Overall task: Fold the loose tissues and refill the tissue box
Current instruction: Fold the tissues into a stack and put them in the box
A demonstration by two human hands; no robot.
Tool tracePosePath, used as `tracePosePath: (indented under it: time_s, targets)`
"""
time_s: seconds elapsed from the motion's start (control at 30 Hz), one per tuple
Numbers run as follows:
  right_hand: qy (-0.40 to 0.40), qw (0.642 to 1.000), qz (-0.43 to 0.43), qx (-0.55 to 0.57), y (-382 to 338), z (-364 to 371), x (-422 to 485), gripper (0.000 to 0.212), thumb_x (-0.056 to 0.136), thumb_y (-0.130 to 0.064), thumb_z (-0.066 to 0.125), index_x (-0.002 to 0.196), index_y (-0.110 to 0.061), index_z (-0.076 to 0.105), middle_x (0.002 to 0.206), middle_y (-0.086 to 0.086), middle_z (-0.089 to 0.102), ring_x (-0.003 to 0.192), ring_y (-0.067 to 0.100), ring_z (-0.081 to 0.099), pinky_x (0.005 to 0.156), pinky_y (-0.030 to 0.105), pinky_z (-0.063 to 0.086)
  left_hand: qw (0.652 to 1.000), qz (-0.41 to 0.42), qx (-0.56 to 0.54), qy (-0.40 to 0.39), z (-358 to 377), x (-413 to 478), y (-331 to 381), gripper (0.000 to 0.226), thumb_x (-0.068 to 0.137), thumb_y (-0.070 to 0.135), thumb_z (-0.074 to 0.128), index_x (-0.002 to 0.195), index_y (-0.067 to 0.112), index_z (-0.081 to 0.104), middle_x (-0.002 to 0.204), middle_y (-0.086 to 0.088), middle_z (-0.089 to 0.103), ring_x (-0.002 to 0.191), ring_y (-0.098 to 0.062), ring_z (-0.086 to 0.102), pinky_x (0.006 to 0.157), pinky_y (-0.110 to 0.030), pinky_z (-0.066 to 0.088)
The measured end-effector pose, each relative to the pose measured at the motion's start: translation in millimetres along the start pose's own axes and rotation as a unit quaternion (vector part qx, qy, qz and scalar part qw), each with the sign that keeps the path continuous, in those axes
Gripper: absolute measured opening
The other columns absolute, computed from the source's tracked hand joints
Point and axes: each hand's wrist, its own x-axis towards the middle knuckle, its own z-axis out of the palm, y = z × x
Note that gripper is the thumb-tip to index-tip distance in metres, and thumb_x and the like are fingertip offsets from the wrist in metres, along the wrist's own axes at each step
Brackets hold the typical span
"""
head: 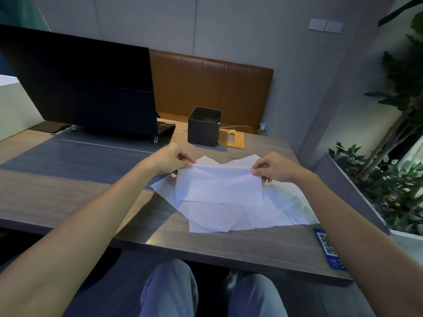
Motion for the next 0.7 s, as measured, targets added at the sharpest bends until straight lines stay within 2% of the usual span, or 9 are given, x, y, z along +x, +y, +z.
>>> tracePosePath:
  time_s: [0.2, 0.3, 0.4, 0.47, 0.53, 0.6, 0.63, 0.7]
  targets:
    - [0.014, 1.000, 0.004, 0.003, -0.5, 0.4, 5.3, 0.015, 0.095, -0.025, 0.067, 0.105, -0.016, 0.076, 0.092, 0.002, 0.075, 0.076, 0.016, 0.071, 0.075, 0.028, 0.060, 0.999, 0.006, -0.003, 0.045, 5.6, 2.6, -4.5, 0.018, 0.096, 0.014, 0.067, 0.108, 0.022, 0.077, 0.104, 0.005, 0.068, 0.092, -0.014, 0.063, 0.063, -0.022, 0.054]
    - [0.031, 0.999, 0.015, -0.034, 0.5, 5.8, 5.5, 0.015, 0.096, -0.026, 0.066, 0.108, -0.020, 0.072, 0.106, 0.002, 0.073, 0.086, 0.013, 0.068, 0.078, 0.026, 0.057, 0.996, 0.005, 0.063, 0.058, 9.8, -0.6, -9.3, 0.024, 0.095, 0.021, 0.070, 0.119, 0.026, 0.070, 0.119, 0.002, 0.064, 0.101, -0.016, 0.061, 0.077, -0.034, 0.060]
    - [0.070, 0.994, 0.009, -0.080, -12.7, 21.4, -1.6, 0.026, 0.099, -0.031, 0.060, 0.124, -0.024, 0.064, 0.127, 0.000, 0.065, 0.107, 0.015, 0.059, 0.091, 0.028, 0.049, 0.966, 0.089, 0.226, 0.086, 28.1, -10.0, -1.6, 0.034, 0.101, 0.032, 0.057, 0.135, 0.029, 0.058, 0.142, 0.004, 0.051, 0.127, -0.019, 0.046, 0.096, -0.038, 0.047]
    - [0.107, 0.989, -0.032, -0.102, -32.5, 38.6, -12.2, 0.029, 0.102, -0.032, 0.054, 0.129, -0.027, 0.062, 0.133, -0.005, 0.061, 0.118, 0.016, 0.055, 0.100, 0.029, 0.042, 0.953, 0.149, 0.247, 0.094, 48.4, -18.4, 9.6, 0.038, 0.103, 0.033, 0.051, 0.140, 0.025, 0.055, 0.142, 0.002, 0.050, 0.129, -0.021, 0.044, 0.098, -0.036, 0.038]
    - [0.105, 0.985, -0.082, -0.105, -52.6, 62.3, -21.9, 0.034, 0.104, -0.034, 0.047, 0.136, -0.026, 0.057, 0.142, -0.005, 0.056, 0.130, 0.018, 0.048, 0.110, 0.032, 0.033, 0.948, 0.181, 0.249, 0.076, 69.4, -20.9, 14.7, 0.039, 0.103, 0.031, 0.047, 0.139, 0.020, 0.055, 0.137, -0.003, 0.055, 0.124, -0.023, 0.050, 0.098, -0.034, 0.038]
    - [0.054, 0.987, -0.106, -0.104, -62.9, 84.9, -24.7, 0.046, 0.107, -0.036, 0.039, 0.149, -0.019, 0.043, 0.156, 0.002, 0.042, 0.144, 0.021, 0.035, 0.119, 0.034, 0.021, 0.955, 0.168, 0.242, 0.035, 83.6, -19.4, 12.7, 0.038, 0.104, 0.031, 0.042, 0.135, 0.013, 0.055, 0.135, -0.007, 0.055, 0.126, -0.028, 0.049, 0.102, -0.036, 0.036]
    - [0.022, 0.988, -0.103, -0.111, -63.8, 93.6, -24.8, 0.052, 0.108, -0.038, 0.034, 0.155, -0.016, 0.034, 0.162, 0.004, 0.033, 0.149, 0.021, 0.027, 0.122, 0.034, 0.016, 0.958, 0.148, 0.245, 0.005, 87.3, -19.3, 10.1, 0.043, 0.106, 0.033, 0.037, 0.140, 0.011, 0.050, 0.144, -0.010, 0.049, 0.135, -0.029, 0.043, 0.109, -0.038, 0.031]
    - [-0.023, 0.989, -0.077, -0.126, -56.9, 103.3, -24.8, 0.060, 0.108, -0.044, 0.023, 0.161, -0.016, 0.015, 0.169, 0.003, 0.011, 0.155, 0.019, 0.009, 0.126, 0.035, 0.005, 0.955, 0.106, 0.270, -0.054, 89.0, -22.8, 5.5, 0.055, 0.109, 0.038, 0.025, 0.158, 0.014, 0.025, 0.166, -0.009, 0.020, 0.153, -0.025, 0.016, 0.123, -0.040, 0.012]
